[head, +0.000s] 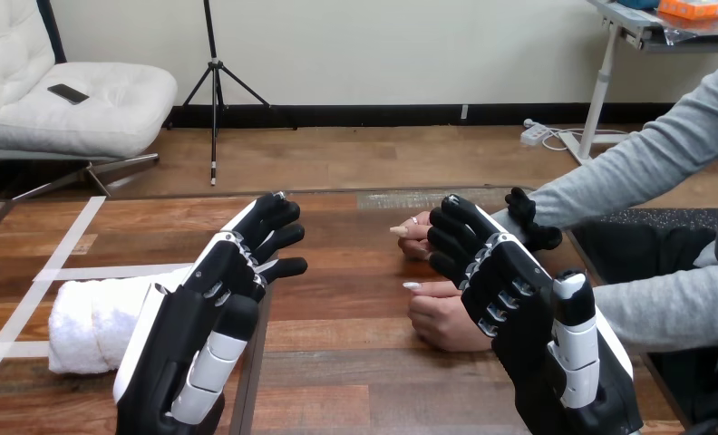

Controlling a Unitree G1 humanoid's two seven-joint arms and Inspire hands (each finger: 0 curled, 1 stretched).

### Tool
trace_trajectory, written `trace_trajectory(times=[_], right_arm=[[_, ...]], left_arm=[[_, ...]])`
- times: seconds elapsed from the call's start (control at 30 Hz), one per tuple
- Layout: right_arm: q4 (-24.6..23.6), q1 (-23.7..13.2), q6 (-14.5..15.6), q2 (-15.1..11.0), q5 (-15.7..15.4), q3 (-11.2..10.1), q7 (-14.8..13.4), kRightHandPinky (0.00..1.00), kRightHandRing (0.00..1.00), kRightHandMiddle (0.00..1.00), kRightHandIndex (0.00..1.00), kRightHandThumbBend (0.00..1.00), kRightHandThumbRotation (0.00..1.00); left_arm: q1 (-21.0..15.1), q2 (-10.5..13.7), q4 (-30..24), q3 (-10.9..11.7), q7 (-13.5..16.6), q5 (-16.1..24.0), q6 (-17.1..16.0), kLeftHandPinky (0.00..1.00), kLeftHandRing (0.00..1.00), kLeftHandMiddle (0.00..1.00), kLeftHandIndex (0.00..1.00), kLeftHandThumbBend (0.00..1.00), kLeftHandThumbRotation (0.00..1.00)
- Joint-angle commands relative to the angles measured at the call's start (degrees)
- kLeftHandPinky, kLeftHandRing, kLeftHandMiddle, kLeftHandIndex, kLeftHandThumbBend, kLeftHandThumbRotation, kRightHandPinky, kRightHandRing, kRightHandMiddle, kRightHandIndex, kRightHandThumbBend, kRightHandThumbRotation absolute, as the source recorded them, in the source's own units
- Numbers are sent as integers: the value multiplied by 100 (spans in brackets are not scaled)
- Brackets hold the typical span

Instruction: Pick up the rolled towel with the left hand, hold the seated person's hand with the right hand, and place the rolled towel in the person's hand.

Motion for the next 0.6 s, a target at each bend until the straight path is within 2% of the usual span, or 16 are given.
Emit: trace_trajectory(times=[0.0, 0.57], right_arm=[[-124, -302, -68, -17, 41, -66, -8, 98, 96, 94, 91, 81, 97], [-152, -285, -30, -14, 60, -47, -22, 98, 96, 93, 91, 82, 96]], left_arm=[[-271, -25, -194, 42, -9, -44, -74, 77, 86, 88, 86, 79, 86], [-280, -13, -194, 60, -1, -6, -90, 78, 86, 87, 87, 79, 86]])
